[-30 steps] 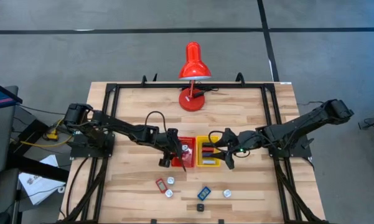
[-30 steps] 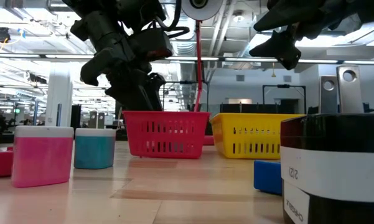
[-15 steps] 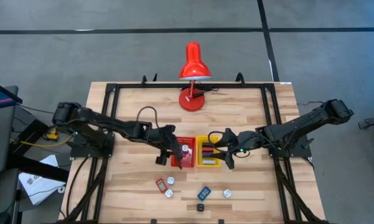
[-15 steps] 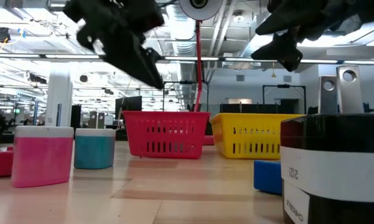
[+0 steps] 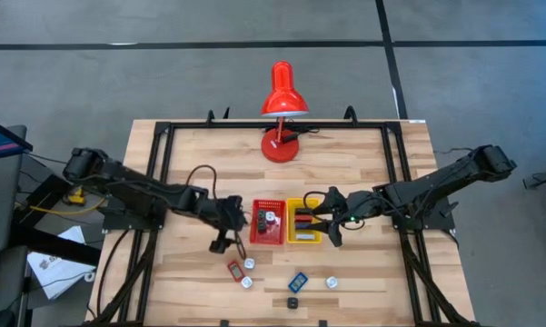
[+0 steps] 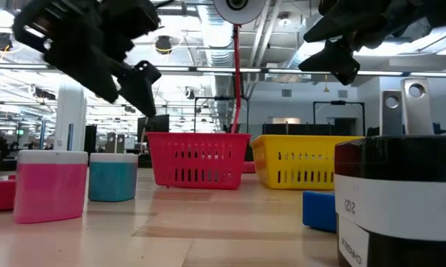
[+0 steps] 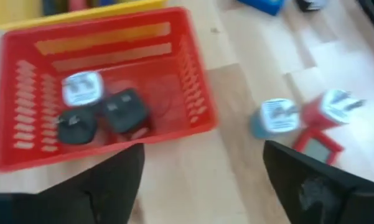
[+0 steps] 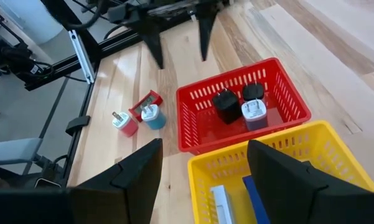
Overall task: Pick & Place Office items
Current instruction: Put the red digital timer into the yellow bin
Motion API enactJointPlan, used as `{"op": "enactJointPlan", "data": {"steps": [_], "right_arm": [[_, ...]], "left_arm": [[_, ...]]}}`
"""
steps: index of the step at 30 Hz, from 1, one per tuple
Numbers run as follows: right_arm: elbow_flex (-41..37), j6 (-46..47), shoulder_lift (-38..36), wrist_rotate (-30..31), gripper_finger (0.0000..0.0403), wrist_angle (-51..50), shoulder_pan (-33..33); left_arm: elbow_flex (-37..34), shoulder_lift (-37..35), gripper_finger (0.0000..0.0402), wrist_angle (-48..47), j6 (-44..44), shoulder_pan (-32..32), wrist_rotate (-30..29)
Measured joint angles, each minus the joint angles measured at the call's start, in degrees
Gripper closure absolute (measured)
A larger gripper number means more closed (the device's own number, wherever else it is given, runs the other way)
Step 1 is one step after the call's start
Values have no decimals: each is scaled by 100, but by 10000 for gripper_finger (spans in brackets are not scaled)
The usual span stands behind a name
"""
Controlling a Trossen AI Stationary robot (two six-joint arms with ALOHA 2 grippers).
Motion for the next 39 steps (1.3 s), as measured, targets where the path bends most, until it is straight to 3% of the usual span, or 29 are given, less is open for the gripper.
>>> {"op": "enactJointPlan", "data": {"steps": [5,12,21,27,39], "right_arm": [[0,11,0,0,175,0,0],[0,32,0,0,175,9,-4],[2,46,0,2,175,63,-2],[3,48,0,2,175,61,-2],[4,48,0,2,175,98,-2]], "left_arm": [[0,-2,42,20,-5,-361,180],[0,-2,23,13,4,-779,547],[4,417,32,4,153,-904,554],[4,953,43,339,171,-930,1263],[10,1673,77,567,742,-916,1038]]}}
